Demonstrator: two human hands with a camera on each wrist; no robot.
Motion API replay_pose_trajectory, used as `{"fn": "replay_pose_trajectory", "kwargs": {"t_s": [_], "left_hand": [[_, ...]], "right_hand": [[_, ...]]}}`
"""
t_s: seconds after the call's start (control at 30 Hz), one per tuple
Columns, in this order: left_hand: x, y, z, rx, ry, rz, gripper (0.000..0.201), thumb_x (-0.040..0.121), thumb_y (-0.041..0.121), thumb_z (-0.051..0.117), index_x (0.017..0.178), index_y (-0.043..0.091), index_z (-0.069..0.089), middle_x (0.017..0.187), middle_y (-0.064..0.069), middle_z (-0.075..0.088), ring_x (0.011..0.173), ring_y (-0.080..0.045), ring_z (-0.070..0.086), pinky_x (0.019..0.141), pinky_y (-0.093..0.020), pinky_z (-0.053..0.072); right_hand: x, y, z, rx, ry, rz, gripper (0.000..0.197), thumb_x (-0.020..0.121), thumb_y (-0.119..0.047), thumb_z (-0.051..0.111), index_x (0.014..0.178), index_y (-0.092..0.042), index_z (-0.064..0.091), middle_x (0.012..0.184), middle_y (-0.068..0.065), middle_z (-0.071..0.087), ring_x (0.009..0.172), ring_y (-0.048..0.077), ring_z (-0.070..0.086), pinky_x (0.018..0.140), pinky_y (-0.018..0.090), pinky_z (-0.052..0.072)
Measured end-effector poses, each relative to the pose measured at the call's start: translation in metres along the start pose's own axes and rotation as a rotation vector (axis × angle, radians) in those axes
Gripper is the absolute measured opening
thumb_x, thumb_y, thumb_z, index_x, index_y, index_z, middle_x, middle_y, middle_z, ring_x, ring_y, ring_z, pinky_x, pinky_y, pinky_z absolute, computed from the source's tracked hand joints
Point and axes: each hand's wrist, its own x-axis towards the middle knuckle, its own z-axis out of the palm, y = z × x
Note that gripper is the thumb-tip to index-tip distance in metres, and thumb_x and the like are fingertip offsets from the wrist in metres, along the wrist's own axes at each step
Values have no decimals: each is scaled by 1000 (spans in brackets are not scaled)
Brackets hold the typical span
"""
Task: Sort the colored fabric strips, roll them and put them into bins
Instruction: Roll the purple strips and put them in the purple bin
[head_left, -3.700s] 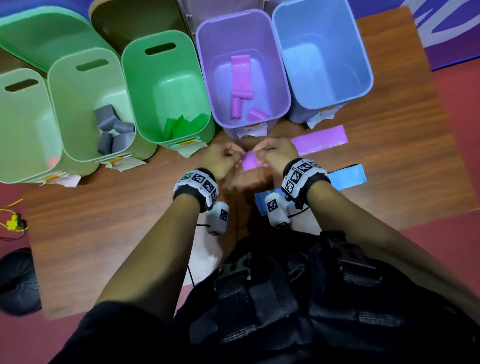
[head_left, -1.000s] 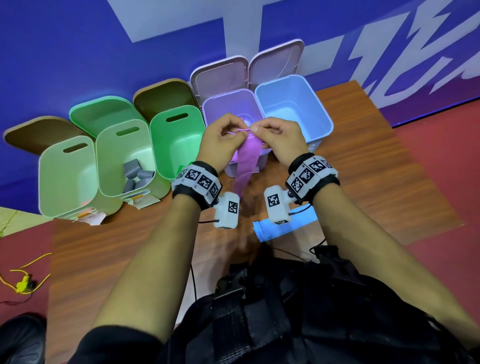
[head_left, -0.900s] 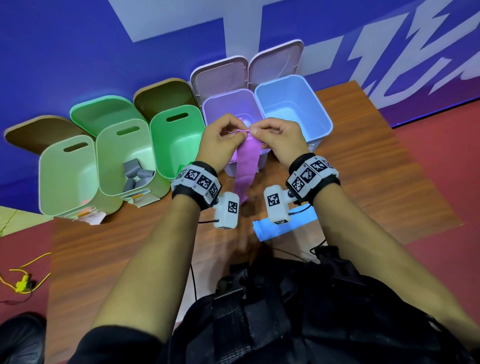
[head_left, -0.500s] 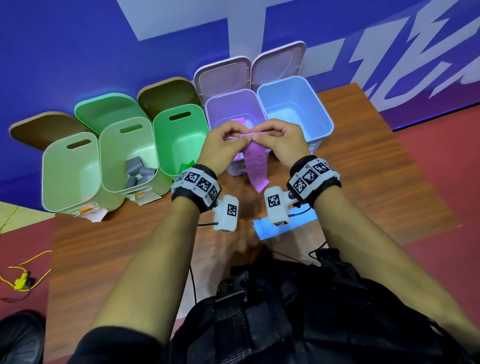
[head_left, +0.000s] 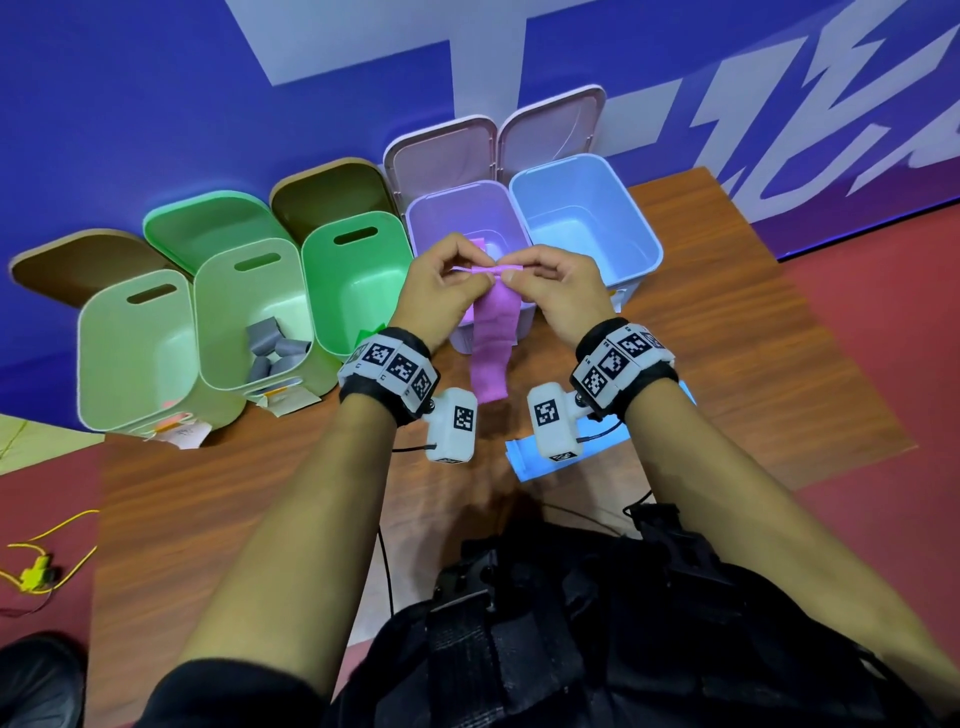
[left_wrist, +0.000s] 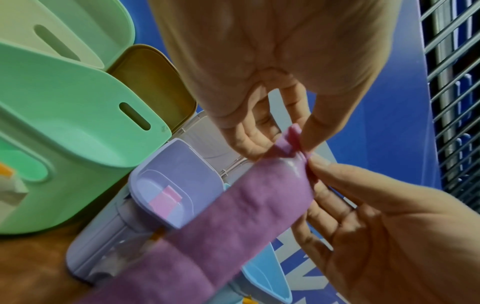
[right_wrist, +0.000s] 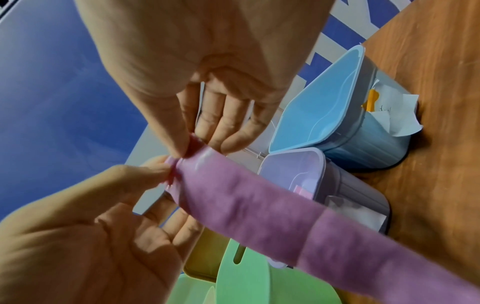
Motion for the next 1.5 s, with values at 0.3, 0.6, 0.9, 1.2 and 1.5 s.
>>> {"fn": "replay_pose_trajectory", "kwargs": {"t_s": [0.3,0.6,0.9,1.2,1.5], "left_hand": [[1,-7,-1,7,15,-36,16,82,5,70,83,21,66,85,3,65,82,-15,59,81,-30,52],[4,3,-5,-25,47,-47,22,79,-8,72,84,13,67,80,-2,65,74,-11,60,72,-22,52],[4,0,-8,27,46,-55,24,79,-7,72,81,17,68,84,-2,69,74,-15,64,79,-31,56],[3,-3,-6,-22,28,-75,12,85,6,71,83,17,72,86,-1,71,84,-19,66,87,-40,58],[2,-3,-5,-28,48,-66,17,81,0,76,86,15,70,90,-2,71,83,-13,66,79,-23,54]], "right_hand": [[0,0,1,0,14,45,15,88,0,69,103,2,73,84,5,74,76,8,70,72,20,53],[8,-6,1,-11,-5,8,21,84,9,67,104,3,72,91,6,73,80,7,68,77,19,53],[8,-7,4,-22,-25,-10,17,85,6,69,100,0,73,94,8,73,85,13,68,84,24,55],[5,-5,2,-51,20,-13,17,82,8,71,98,3,73,90,8,72,76,6,66,75,16,52],[4,-5,1,8,21,42,13,87,2,70,100,0,71,91,8,72,83,10,68,78,19,53]]}}
